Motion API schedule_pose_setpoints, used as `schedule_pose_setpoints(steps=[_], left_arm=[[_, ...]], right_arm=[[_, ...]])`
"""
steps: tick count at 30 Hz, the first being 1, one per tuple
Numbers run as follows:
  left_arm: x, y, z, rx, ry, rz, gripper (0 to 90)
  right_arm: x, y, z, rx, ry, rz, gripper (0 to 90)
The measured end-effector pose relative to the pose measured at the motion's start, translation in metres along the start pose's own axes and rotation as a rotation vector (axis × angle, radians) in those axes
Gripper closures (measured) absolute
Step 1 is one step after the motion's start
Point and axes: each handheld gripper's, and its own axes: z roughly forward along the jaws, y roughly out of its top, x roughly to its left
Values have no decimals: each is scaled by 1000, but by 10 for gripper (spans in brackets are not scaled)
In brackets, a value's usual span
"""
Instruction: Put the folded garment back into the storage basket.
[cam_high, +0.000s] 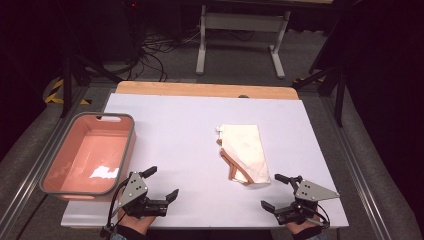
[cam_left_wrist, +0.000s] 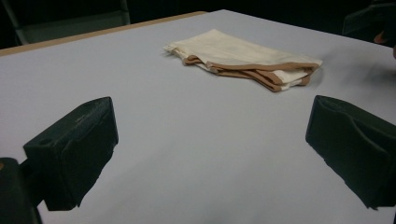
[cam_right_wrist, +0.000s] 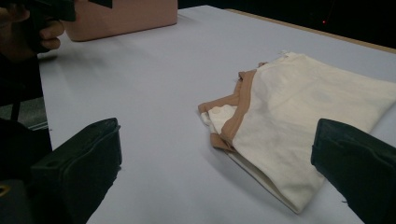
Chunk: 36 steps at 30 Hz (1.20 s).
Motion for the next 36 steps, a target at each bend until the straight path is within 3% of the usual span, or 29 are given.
schedule_pose_setpoints(steps=[7,9,15,23,30,36], left_arm=[[-3,23,15,26,-22,36,34],[-5,28,19,-1,-36,53,71],[-4,43,39,48,-88,35,71],[-3,65,60,129,-121,122,60],[2,77,74,132,-152,87,56],[2,91,91,154,-151,109,38]], right_arm=[[0,0,0,2,3,-2,24],[0,0,0,2,6,-1,24],[-1,0,-1,-1,14,5,24],[-2,0,-3,-13,15,17,27],[-3,-1,-3,-8,13,19,31],[-3,-1,-3,-6,11,18,30]])
